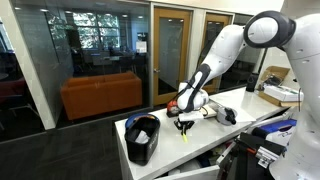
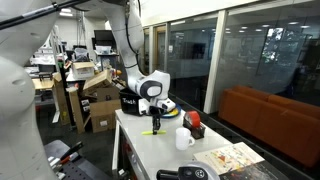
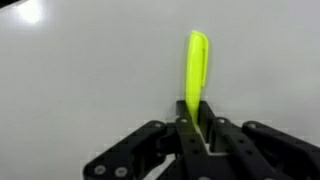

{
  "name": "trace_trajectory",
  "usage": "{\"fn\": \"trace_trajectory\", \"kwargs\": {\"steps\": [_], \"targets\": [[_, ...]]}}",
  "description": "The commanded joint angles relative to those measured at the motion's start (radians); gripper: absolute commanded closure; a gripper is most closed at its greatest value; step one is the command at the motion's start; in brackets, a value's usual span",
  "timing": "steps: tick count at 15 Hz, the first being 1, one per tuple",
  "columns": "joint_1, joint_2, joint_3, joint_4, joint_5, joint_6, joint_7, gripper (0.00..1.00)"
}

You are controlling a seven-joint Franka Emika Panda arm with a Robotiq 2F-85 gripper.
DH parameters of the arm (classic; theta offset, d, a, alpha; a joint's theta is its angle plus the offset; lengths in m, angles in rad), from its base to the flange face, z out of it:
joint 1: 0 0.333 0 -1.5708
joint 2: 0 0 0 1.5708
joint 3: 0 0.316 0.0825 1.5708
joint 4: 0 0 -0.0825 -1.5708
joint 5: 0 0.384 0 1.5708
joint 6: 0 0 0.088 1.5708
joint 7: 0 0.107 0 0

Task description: Pick up the pen and put it in the cup

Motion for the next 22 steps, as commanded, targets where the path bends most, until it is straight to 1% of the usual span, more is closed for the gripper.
{"fn": "trace_trajectory", "kwargs": {"steps": [1, 2, 5, 8, 11, 15, 18, 22], "targets": [[0.02, 0.004, -0.018, -0.003, -0.009, -0.003, 0.01, 1.0], [0.023, -0.003, -0.02, -0.008, -0.01, -0.005, 0.012, 0.97], [0.033, -0.033, -0.033, -0.026, -0.013, -0.013, 0.022, 0.97], [0.064, -0.066, -0.068, -0.049, -0.031, -0.011, 0.062, 0.97], [0.112, -0.103, -0.12, -0.075, -0.071, 0.002, 0.127, 0.97], [0.217, -0.144, -0.234, -0.11, -0.21, 0.032, 0.311, 0.97], [0.287, -0.174, -0.315, -0.123, -0.345, 0.038, 0.468, 0.97], [0.353, -0.203, -0.398, -0.123, -0.538, 0.027, 0.677, 0.97]]}}
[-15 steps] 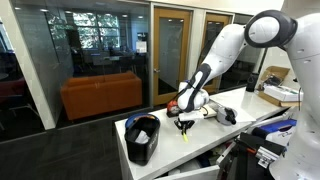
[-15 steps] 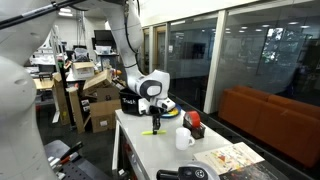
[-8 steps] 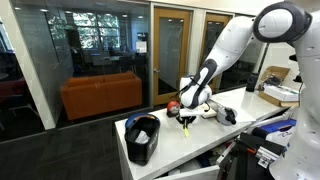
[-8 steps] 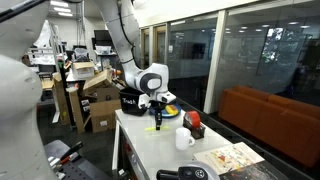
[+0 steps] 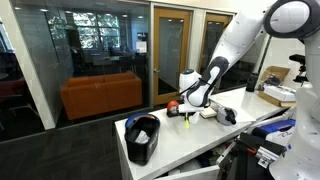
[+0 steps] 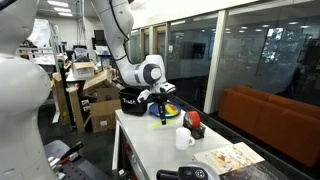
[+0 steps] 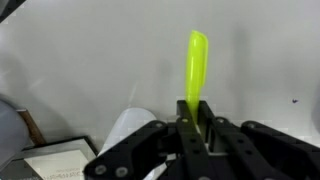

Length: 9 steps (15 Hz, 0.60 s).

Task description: Pick up the pen and put it in the cup

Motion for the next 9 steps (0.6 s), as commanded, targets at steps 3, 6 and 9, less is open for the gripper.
{"fn": "trace_trajectory", "kwargs": {"steps": [3, 6, 9], "targets": [[0.085, -0.048, -0.109, -0.019, -0.271, -0.003, 0.297, 0.97], [0.1, -0.061, -0.135, -0.015, -0.422, -0.024, 0.461, 0.97], [0.087, -0.077, -0.131, -0.013, -0.561, -0.05, 0.605, 0.97]]}}
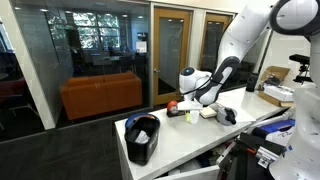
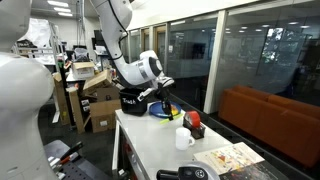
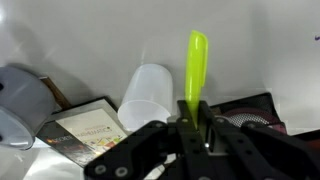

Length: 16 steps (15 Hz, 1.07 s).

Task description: Pick up the pen and put it in the cup

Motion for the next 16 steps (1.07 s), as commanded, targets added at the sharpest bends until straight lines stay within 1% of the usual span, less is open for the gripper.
{"fn": "trace_trajectory", "kwargs": {"steps": [1, 5, 8, 12, 16], "targets": [[-0.014, -0.043, 0.003, -0.009, -0.151, -0.051, 0.156, 0.97], [-0.088, -0.094, 0.056, -0.01, -0.302, -0.128, 0.304, 0.97], [-0.165, -0.128, 0.133, -0.013, -0.379, -0.189, 0.377, 0.97], [-0.245, -0.143, 0.24, -0.022, -0.432, -0.247, 0.441, 0.97], [-0.291, -0.132, 0.311, -0.027, -0.463, -0.275, 0.485, 0.97]]}}
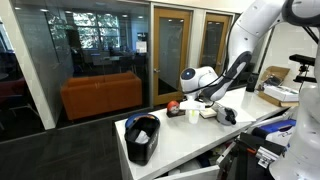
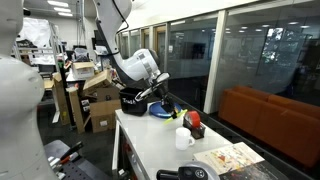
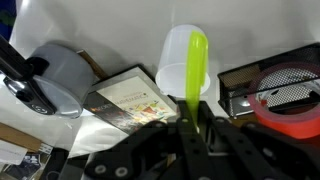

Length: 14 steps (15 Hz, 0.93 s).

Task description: Pick up the pen and put it in the cup

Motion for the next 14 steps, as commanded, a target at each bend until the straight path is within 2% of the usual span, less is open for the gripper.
{"fn": "trace_trajectory", "kwargs": {"steps": [1, 14], "targets": [[-0.064, -0.013, 0.071, -0.011, -0.049, -0.036, 0.045, 0.97], [-0.12, -0.005, 0.112, 0.004, -0.125, -0.078, 0.139, 0.97]]}}
